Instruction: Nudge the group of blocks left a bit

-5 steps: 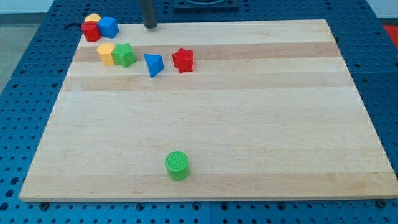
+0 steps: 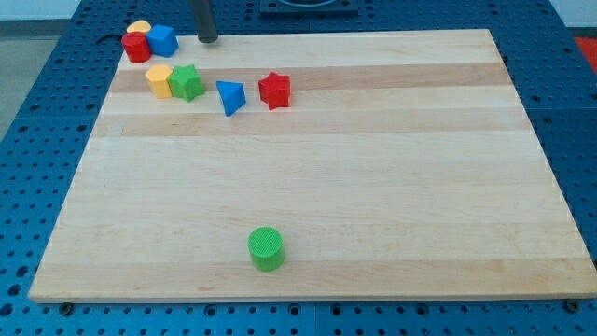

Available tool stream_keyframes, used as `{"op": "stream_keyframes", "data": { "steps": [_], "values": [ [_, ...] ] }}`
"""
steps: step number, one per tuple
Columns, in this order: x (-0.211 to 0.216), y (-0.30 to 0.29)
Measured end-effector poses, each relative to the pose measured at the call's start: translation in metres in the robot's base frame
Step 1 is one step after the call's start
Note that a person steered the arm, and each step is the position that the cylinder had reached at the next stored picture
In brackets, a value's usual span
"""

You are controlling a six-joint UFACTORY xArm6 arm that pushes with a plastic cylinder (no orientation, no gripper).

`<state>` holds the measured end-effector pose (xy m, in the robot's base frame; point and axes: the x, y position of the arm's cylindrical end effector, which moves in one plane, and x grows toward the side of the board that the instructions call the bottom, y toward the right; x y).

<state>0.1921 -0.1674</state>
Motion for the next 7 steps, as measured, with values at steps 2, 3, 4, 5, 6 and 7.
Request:
{"op": "stream_keyframes", "data": {
  "steps": [2,3,4,5,6,7],
  "values": [
    [-0.001,0.0],
    [0.0,-0.005],
    [0.005,-0.008],
    [-0.001,-0.008],
    [-0.001,-0.012],
    [-0.001,-0.027]
  ]
}}
